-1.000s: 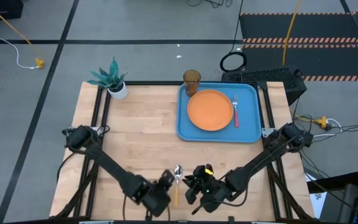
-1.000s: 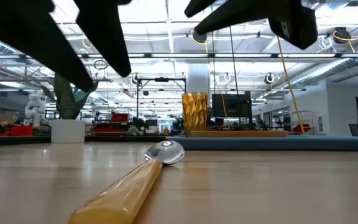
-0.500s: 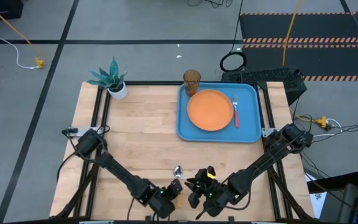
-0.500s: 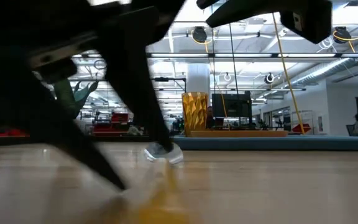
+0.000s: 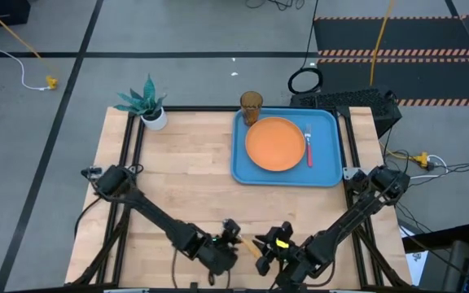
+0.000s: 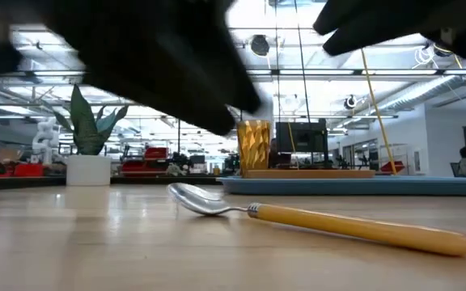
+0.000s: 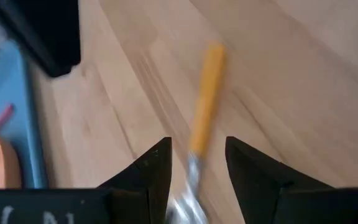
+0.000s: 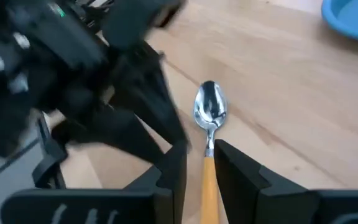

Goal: Pick and place plate/cup/fork/spoon on tray
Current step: Put the yellow spoon on the blue serving tray to the right of the red fork

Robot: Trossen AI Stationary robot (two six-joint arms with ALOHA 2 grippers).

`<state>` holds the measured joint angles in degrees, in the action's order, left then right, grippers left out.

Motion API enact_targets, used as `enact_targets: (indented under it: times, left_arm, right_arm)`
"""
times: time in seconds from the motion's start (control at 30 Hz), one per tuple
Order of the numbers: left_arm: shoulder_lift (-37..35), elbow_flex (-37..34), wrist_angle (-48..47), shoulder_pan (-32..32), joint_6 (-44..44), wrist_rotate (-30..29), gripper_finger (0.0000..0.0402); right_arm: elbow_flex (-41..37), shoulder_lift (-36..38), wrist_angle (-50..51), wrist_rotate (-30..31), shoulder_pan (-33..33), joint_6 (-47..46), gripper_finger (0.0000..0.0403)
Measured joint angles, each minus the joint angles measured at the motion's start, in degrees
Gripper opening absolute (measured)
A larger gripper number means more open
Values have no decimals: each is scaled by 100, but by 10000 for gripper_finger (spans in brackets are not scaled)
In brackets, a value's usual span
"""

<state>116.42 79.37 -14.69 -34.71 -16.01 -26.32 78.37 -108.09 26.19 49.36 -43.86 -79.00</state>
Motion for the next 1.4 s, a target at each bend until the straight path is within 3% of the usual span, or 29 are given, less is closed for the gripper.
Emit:
enact_targets:
  times: [0.1, 0.27, 0.4, 0.87, 1.4]
  left_arm:
    - [-401, 0, -765, -67, 668, -35, 154]
    - [-876, -6, -2076, -140, 1818, -664, 154]
    - [-1069, -15, -2638, -244, 2395, -1048, 154]
    - [-2024, -1914, -793, -276, 3030, -1270, 154]
    - [-2356, -1997, -762, -398, 3026, -1281, 154]
  right_arm:
    - [0, -248, -317, -12, 48, 413, 75]
    - [-2, -759, -1292, -363, 302, 1650, 75]
    - [-6, -1075, -1515, -552, 492, 1969, 75]
    - [-4, -1320, -1872, -608, 563, 3027, 76]
    - [-4, -1458, -1801, -635, 671, 3147, 76]
